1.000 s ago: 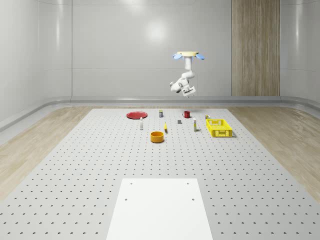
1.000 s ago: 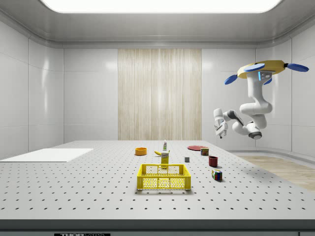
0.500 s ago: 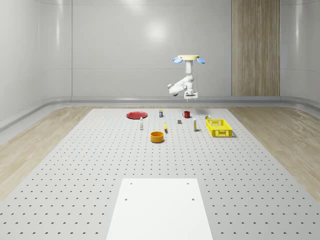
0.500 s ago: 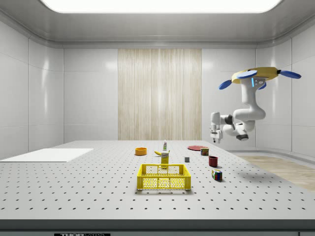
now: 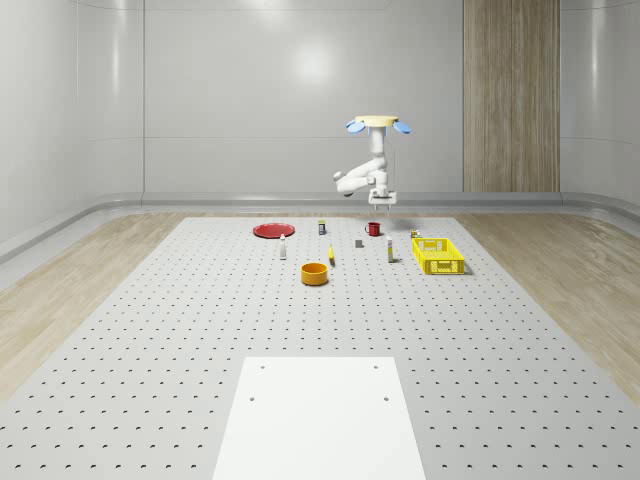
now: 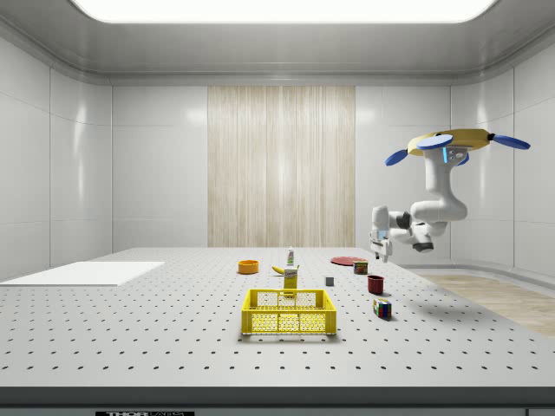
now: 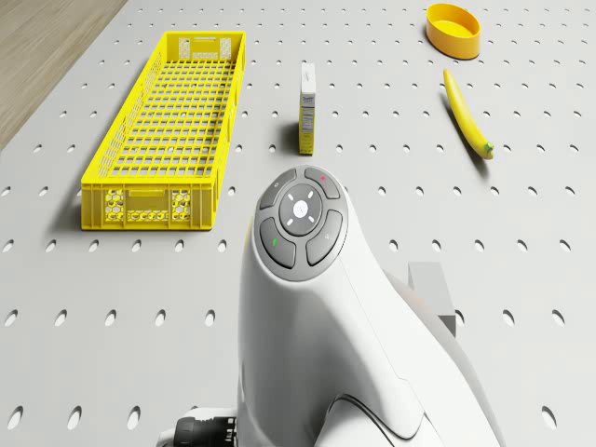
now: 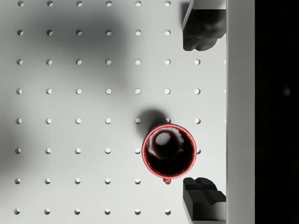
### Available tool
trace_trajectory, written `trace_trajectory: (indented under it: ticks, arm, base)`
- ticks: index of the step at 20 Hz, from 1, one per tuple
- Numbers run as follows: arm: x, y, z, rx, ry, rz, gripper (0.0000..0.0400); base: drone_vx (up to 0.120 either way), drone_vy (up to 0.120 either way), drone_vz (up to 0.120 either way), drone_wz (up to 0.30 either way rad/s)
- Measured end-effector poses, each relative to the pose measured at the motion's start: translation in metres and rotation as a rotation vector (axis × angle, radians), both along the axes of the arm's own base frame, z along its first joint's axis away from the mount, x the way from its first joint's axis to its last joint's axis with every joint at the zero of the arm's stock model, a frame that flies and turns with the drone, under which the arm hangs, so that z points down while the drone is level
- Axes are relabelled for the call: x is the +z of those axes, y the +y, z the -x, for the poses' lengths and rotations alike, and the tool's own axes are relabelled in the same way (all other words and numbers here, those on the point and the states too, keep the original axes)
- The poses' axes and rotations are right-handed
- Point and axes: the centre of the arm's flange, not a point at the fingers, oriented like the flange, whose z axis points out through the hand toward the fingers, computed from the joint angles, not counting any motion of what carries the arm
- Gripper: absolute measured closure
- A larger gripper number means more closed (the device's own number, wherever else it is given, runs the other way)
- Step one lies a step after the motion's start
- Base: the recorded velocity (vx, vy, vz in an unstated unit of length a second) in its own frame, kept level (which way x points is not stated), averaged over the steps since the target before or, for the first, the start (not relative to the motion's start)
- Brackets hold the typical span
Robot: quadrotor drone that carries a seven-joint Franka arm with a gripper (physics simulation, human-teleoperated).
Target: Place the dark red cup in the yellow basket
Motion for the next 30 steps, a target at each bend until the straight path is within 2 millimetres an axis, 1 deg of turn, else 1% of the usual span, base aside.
trace_trajectory:
  ticks: [11,13,15,18,22,30]
  arm:
    - [0.0,-0.001,0.0,0.0,0.0,0.008,0.0]
    - [0.0,-0.001,0.0,0.0,0.0,0.008,0.0]
    - [0.0,-0.001,0.0,0.0,0.0,0.008,0.0]
    - [0.003,-0.001,0.0,0.0,0.0,0.009,0.0]
    - [0.014,-0.001,-0.002,0.0,0.0,0.009,0.0]
    - [0.022,0.002,-0.02,0.0,0.0,0.009,0.0]
  base:
    - [0.0,0.0,-0.12,0.0]
    - [0.0,-0.12,-0.12,0.0]
    - [0.0,-0.02,-0.12,0.0]
    - [0.0,0.0,0.0,0.0]
    - [0.0,0.0,0.0,0.0]
    - [0.0,0.0,0.0,0.0]
